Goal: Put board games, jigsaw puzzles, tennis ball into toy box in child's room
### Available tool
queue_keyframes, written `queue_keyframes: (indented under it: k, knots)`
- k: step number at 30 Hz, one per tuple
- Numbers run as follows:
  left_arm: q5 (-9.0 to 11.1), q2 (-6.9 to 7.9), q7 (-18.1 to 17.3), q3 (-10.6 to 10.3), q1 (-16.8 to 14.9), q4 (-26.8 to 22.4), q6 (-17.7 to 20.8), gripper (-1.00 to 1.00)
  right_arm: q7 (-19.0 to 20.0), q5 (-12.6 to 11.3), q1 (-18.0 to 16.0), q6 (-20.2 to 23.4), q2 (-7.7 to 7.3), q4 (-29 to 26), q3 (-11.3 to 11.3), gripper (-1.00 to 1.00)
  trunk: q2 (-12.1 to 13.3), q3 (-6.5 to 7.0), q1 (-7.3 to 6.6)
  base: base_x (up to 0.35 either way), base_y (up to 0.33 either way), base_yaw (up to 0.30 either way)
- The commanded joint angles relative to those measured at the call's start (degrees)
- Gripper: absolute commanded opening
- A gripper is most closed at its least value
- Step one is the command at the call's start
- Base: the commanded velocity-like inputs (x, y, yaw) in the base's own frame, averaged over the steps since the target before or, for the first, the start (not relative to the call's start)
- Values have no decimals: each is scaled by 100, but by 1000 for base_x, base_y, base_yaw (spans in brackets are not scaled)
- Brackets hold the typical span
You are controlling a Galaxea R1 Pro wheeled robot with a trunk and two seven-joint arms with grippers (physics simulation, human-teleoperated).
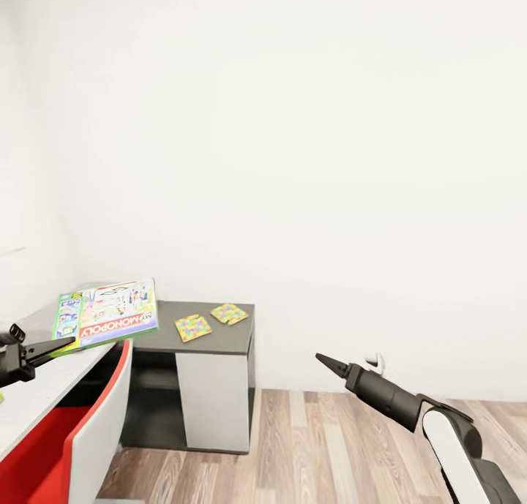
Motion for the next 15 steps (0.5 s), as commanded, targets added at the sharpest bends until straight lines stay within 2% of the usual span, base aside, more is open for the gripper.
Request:
queue_keyframes:
  k: [1,10,15]
  knots:
    - [3,-1,-28,0,-6,2,53,-100,14,-6,-2,35,0,-2,-11,100,-5,-5,5,324,0,285]
    - [1,-1,-28,0,2,1,43,-100,27,-10,-2,35,-10,-5,-9,100,-5,-5,5,325,0,282]
    - [-3,-9,-28,0,2,1,42,-100,15,-7,-2,29,-16,-1,-20,100,-5,-5,5,326,0,89]
